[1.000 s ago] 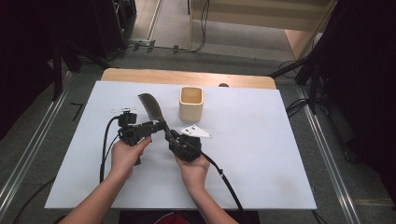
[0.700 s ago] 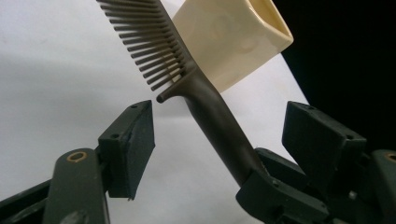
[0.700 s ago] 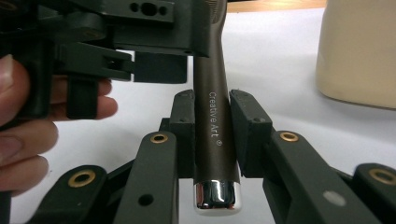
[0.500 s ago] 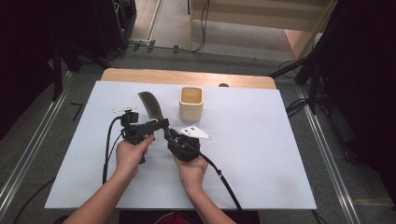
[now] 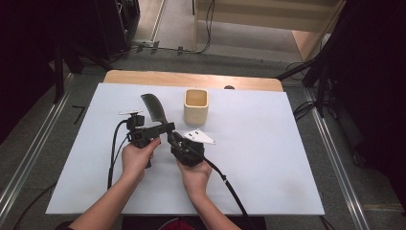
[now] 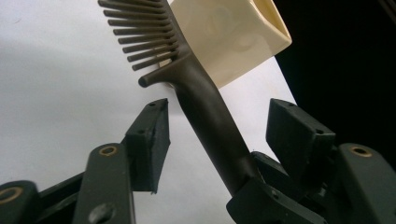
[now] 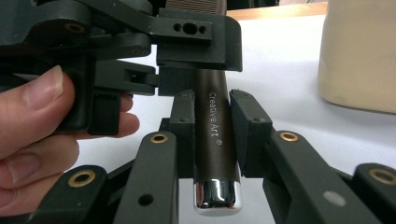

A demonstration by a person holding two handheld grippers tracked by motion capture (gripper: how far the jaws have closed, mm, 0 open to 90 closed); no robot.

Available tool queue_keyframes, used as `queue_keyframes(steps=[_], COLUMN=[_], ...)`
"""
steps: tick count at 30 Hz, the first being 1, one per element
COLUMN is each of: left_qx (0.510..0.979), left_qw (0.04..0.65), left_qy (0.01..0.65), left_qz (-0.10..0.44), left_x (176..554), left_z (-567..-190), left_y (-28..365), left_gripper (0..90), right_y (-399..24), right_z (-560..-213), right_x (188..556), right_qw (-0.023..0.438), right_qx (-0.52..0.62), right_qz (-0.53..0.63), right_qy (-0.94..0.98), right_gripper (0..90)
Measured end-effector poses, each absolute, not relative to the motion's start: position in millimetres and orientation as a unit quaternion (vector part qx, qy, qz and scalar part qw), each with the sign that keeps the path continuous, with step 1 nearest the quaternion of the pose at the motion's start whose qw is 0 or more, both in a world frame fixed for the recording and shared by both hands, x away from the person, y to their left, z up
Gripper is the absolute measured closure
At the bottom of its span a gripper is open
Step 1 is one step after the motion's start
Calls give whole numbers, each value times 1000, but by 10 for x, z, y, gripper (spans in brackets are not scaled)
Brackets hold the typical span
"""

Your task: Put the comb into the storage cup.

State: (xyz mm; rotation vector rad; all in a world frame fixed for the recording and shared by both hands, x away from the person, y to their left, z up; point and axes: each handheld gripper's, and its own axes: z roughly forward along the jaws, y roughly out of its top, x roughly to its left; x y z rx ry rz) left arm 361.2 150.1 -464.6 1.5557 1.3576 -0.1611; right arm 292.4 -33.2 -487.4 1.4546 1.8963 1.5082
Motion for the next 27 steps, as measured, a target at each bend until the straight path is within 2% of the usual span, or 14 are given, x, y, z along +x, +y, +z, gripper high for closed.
queue_keyframes(steps=[13, 27], left_qx=[644, 642], left_qw=[514, 520], left_qy=[562, 556], left_qz=[-73, -90], left_x=[3623, 3629], left_z=[-4631, -4626], left_y=[1519, 1528], left_gripper=[488, 626], right_y=[-363, -363], right_z=[-4925, -4916], right_x=[2896, 2877], right_qw=[143, 146], right_qx=[520, 513], right_qz=[550, 562], right_qy=[638, 632], right_gripper=[702, 701])
